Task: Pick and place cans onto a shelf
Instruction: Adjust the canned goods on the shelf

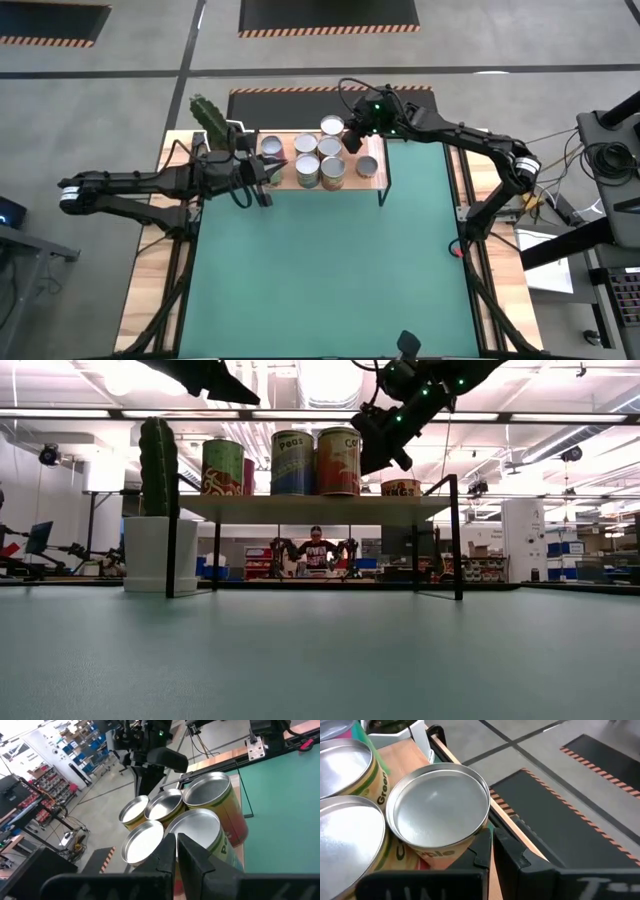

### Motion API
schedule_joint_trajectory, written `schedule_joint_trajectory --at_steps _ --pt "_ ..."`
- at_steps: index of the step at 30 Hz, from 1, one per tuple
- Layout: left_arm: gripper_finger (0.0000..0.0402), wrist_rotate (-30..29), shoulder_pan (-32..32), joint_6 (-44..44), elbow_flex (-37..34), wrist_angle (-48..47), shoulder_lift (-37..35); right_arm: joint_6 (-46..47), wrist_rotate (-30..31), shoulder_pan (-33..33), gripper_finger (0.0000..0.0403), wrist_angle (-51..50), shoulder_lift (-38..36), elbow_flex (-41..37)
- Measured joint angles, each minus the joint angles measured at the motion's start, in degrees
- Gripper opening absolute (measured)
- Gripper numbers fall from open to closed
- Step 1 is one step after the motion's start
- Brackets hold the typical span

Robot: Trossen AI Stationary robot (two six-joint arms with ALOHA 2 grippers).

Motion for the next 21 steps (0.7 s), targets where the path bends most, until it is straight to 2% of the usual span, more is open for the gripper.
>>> schedule_joint_trajectory --at_steps 21 --pt "0.0 0.0 0.0 -0.22 0.0 -0.5 0.0 -0.46 0.0 0.0 0.0009 1.95 0.02 -0.15"
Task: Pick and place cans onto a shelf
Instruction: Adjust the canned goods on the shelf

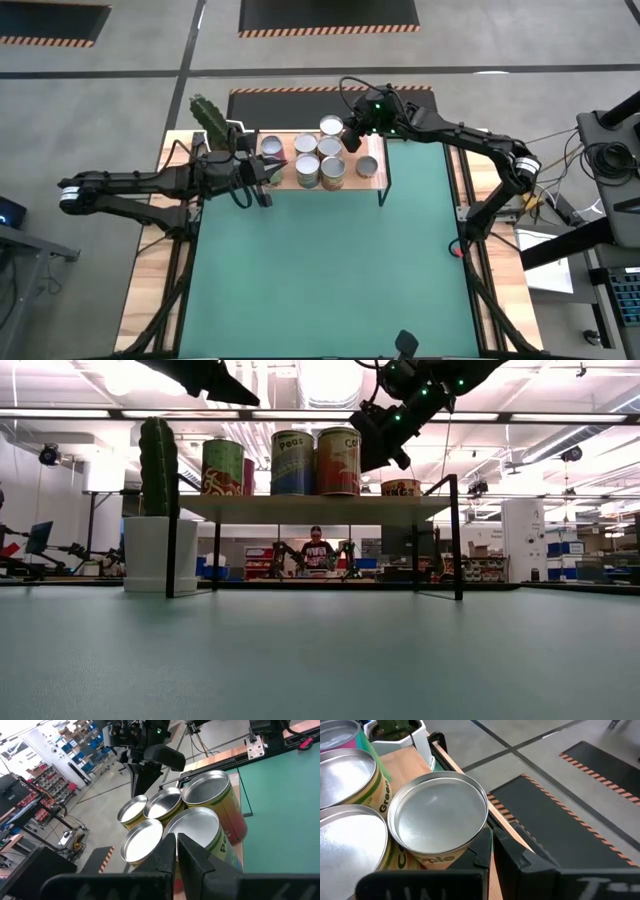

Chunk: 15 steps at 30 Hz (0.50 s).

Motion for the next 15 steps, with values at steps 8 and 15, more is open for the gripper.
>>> schedule_joint_trajectory --at_steps 8,15 --pt "0.0 0.02 0.0 0.0 0.0 0.0 0.0 -0.66 0.0 0.0 0.0009 0.34 0.0 -0.07" --pt "0.0 0.02 0.0 0.02 0.0 0.0 0.0 -1.34 -0.02 0.07 0.0009 1.39 0.53 -0.07"
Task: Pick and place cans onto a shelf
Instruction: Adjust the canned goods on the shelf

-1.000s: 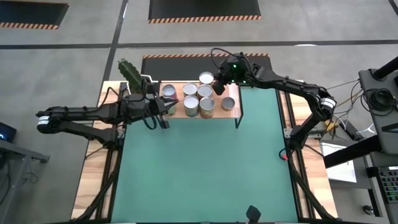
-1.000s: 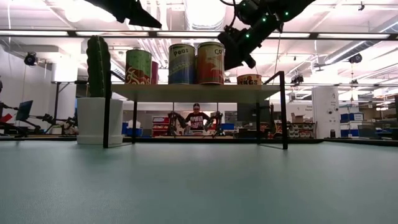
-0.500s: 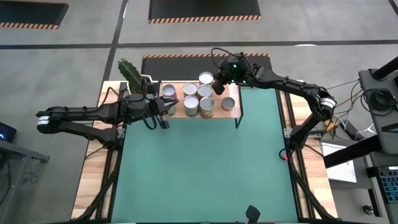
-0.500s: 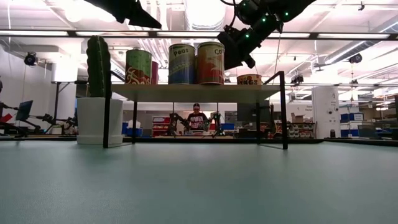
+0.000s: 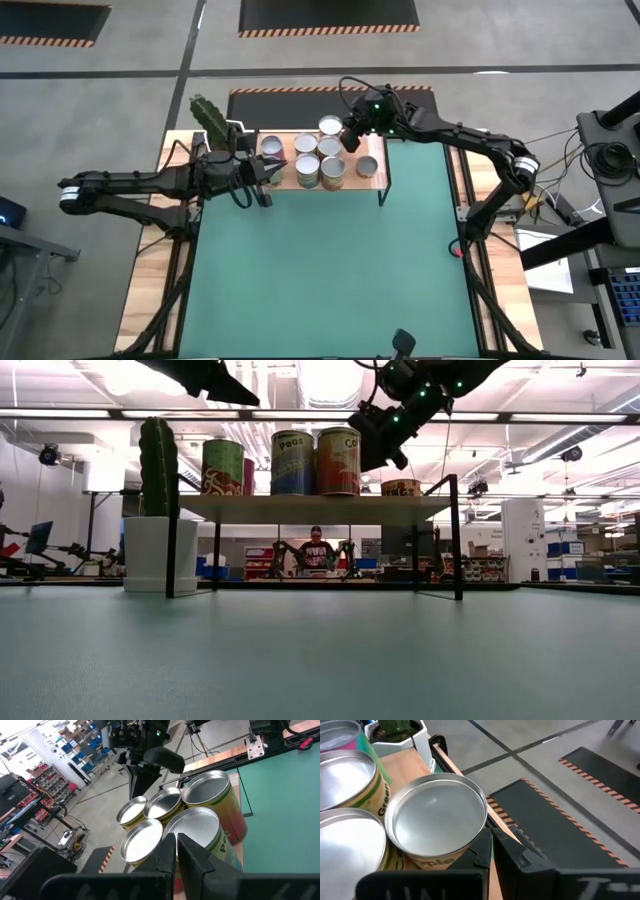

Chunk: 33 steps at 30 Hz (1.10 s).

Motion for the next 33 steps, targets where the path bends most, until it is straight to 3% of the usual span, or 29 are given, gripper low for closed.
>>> schedule_joint_trajectory --at_steps 8,15,25,29,33 --pt "0.0 0.0 0.0 0.0 0.0 -0.11 0.0 -0.79 0.0 0.02 0.0009 0.64 1.92 0.12" --pt "0.0 0.0 0.0 0.0 0.0 -0.26 0.0 -0.27 0.06 -0.09 0.0009 -1.45 -1.68 0.21" --pt "0.0 0.02 -0.01 -0.16 0.0 -0.26 0.0 -0.62 -0.58 6.5 0.0009 -18.59 -12.74 0.31" --pt "0.0 0.04 -0.02 -0.17 0.0 -0.23 0.0 -2.56 -5.97 10.61 0.0009 -27.5 -14.65 -0.72" --pt "0.0 0.04 0.0 -0.2 0.0 -0.22 0.0 -2.47 -10.61 14.77 0.0009 -24.74 -13.74 -3.89"
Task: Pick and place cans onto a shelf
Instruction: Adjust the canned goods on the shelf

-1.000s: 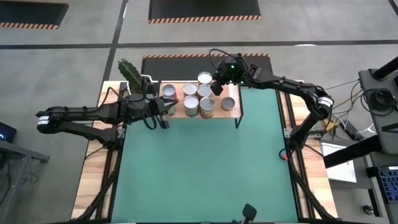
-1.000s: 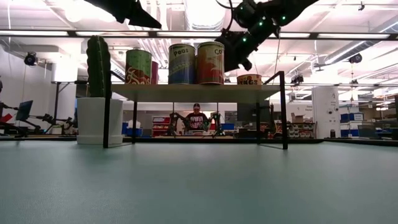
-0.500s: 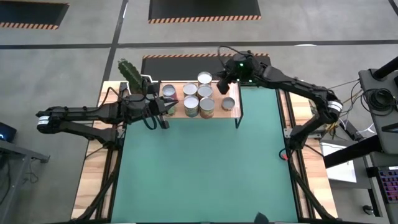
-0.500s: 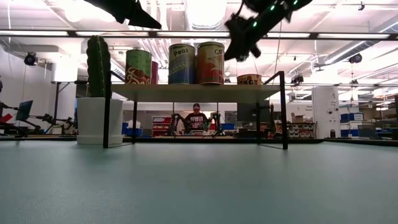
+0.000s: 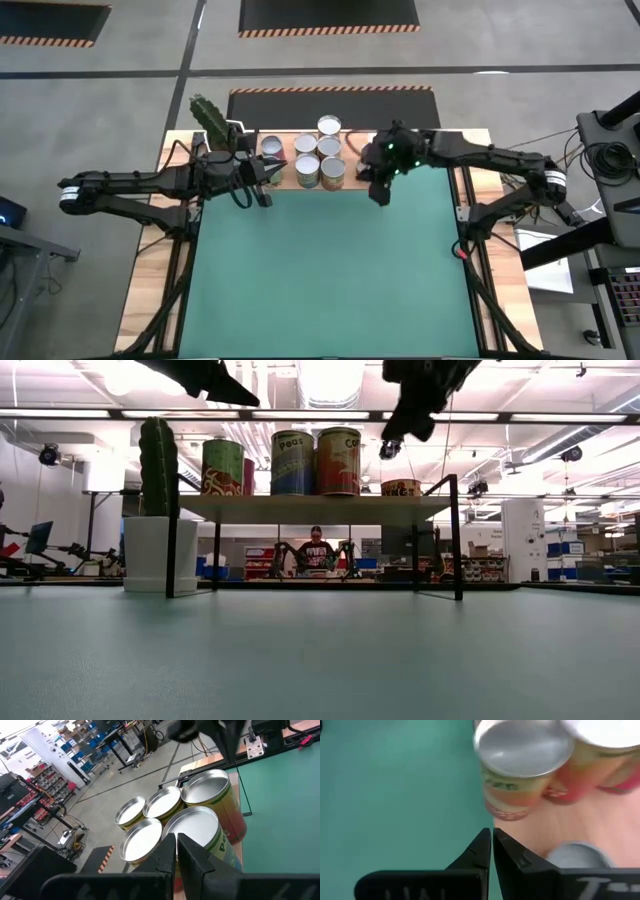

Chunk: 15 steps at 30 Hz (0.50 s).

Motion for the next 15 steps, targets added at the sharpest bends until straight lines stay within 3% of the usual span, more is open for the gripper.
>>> schedule_joint_trajectory --at_steps 15 --pt "0.0 0.02 0.0 -0.44 -0.02 0.02 0.0 -2.82 1.27 1.91 0.0009 7.48 7.22 -1.55"
